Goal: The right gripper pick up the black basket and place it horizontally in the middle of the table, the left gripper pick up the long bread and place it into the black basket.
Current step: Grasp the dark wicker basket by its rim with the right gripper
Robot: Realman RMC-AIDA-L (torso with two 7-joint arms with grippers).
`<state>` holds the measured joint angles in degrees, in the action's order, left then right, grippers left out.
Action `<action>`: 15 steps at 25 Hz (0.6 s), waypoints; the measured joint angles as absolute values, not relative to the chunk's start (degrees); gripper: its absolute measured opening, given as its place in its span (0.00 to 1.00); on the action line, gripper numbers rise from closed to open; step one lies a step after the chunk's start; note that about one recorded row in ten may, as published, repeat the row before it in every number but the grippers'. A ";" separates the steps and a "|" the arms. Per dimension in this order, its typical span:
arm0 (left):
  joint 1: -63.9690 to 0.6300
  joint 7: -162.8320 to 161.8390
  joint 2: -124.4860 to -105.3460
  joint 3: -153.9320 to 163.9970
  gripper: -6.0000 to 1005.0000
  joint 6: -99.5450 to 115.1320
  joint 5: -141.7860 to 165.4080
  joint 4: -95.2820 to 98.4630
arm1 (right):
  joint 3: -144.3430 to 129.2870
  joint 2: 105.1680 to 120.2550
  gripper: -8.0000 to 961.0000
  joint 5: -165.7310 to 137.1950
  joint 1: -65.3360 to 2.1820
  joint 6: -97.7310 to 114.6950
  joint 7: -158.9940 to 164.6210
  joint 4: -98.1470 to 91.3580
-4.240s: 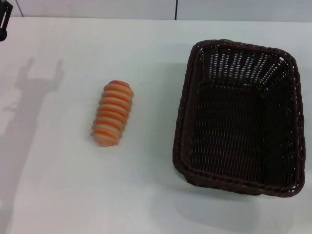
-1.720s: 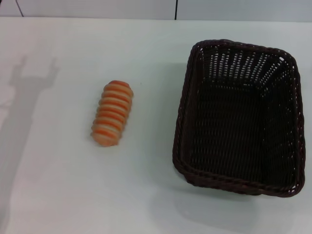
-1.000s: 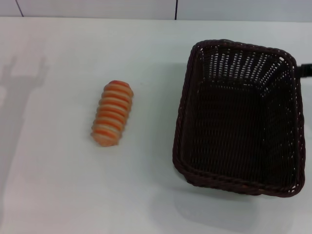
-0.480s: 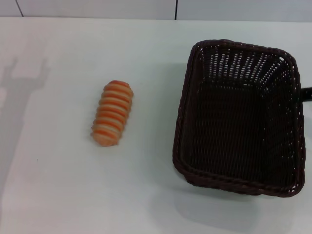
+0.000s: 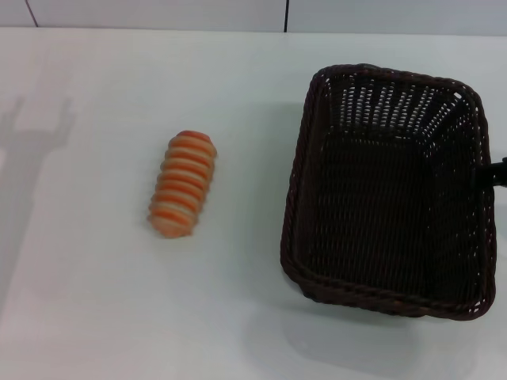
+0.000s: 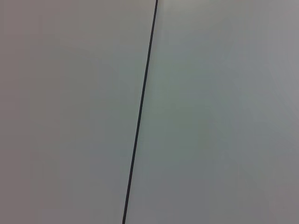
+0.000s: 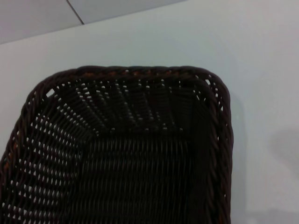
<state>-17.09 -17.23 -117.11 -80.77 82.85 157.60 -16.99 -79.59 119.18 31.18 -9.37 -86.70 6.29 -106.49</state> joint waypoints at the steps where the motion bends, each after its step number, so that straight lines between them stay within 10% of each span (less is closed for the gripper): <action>1: -17.09 -17.23 -117.11 -80.77 0.80 82.85 157.60 -16.99 | -79.81 119.18 0.73 31.14 -9.42 -86.46 6.29 -106.13; 15: -16.98 -17.29 -116.58 -80.68 0.80 83.15 157.59 -17.03 | -83.04 119.18 0.65 31.55 -10.43 -81.62 6.33 -99.40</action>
<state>-16.98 -17.28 -116.58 -80.68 83.15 157.59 -17.03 -83.04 119.18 31.55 -10.43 -81.62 6.33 -99.40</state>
